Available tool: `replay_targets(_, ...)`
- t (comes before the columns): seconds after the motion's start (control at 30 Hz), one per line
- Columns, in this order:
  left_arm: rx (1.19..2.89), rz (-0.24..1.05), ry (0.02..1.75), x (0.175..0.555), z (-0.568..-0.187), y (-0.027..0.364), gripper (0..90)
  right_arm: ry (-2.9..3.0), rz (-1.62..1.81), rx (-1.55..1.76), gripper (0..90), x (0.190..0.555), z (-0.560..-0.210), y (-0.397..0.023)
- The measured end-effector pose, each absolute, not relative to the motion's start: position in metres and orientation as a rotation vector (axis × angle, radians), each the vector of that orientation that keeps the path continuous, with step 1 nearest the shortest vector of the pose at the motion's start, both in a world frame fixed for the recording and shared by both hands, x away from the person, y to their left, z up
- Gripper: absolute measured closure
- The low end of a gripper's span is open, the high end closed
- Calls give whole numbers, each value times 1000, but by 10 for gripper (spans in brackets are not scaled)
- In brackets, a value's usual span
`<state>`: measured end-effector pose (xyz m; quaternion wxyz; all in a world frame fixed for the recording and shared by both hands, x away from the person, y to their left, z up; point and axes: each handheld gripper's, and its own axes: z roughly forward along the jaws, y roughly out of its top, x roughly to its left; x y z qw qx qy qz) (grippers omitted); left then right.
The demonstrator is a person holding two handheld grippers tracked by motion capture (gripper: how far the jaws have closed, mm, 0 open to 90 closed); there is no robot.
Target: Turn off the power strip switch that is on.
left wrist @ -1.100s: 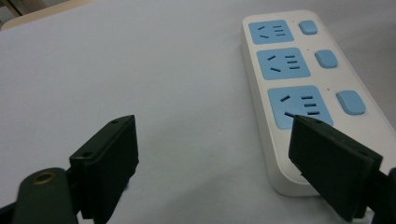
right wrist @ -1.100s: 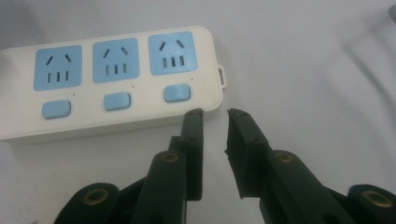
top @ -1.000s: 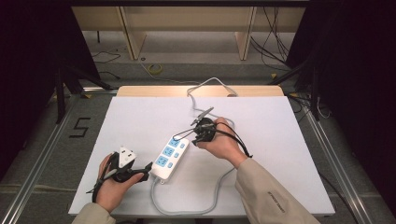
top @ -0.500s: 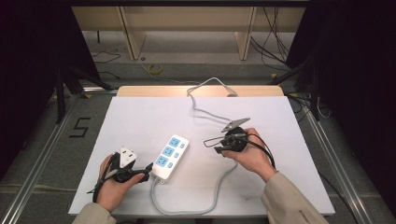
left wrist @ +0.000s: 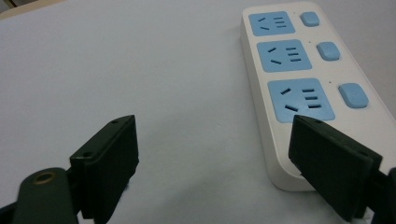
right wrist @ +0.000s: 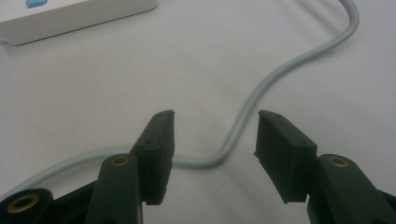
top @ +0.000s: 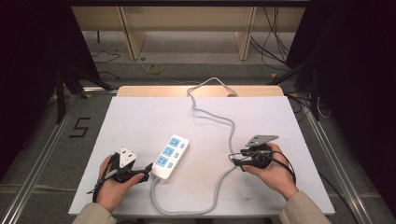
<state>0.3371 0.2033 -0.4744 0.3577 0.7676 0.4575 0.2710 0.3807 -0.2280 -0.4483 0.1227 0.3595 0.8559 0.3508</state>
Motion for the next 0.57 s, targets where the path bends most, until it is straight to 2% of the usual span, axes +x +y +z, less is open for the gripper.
replay_targets(0.23,1983,698,1182,337,-475,203,158,2414,1076,1101,454,361,-461,-253)
replay_targets(0.57,1981,692,1186,338,-476,202,159,2313,1132,1116,434,346,-464,-266)
